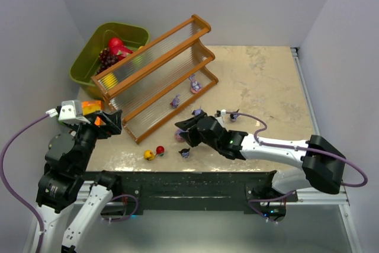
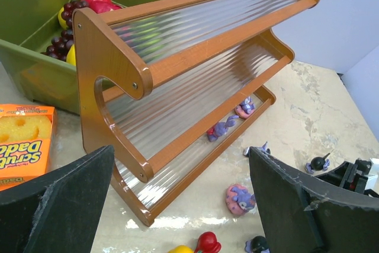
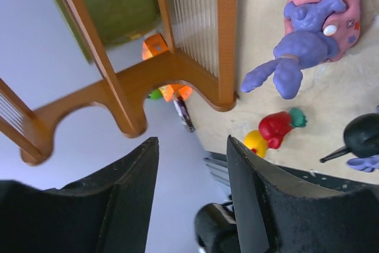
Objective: Place and organize the plastic toys onto the shelf
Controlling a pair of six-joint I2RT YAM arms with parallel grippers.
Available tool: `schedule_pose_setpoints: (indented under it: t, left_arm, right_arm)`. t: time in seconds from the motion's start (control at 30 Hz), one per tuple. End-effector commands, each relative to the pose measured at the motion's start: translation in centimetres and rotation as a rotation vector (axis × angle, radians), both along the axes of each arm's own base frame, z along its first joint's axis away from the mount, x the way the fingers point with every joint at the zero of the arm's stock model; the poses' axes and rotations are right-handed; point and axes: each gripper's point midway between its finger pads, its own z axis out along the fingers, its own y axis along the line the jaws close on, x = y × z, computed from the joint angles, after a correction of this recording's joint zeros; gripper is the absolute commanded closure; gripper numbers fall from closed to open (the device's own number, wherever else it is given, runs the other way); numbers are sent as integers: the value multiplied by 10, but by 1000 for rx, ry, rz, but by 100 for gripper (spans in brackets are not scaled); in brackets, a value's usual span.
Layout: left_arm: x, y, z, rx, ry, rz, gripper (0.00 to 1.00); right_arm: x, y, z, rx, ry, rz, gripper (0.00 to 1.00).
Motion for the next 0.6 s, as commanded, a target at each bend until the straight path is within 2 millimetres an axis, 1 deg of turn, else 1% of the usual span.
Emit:
schedule_pose_setpoints:
  t: [0.0,0.13,0.23,0.27,0.3,0.33,0.4,0.57]
  left_arm:
    - [-2,3,15,-8,-56,12,0]
    - [-3,6,20,-11,-71,25,0]
    - [-3,7,20,-6,-71,29,0]
    - [-3,7,20,-6,-71,31,0]
    - [-3,8,20,-4,-71,34,1]
    - [-2,8,19,0,-67,33,0]
    - [-1,8,19,2,-66,35,0]
    - [0,8,18,5,-62,38,0]
  right_arm:
    - [12,0,-2,102,74,-132,48]
    - [15,6,-6,117,112,-149,50]
    - [17,5,-12,114,122,-174,51]
    - [19,4,-11,117,117,-183,52]
    - [20,3,-13,112,112,-190,54]
    - [22,3,-13,107,102,-195,60]
    - [23,3,-16,95,103,-199,63]
    - [22,5,-27,86,124,-198,63]
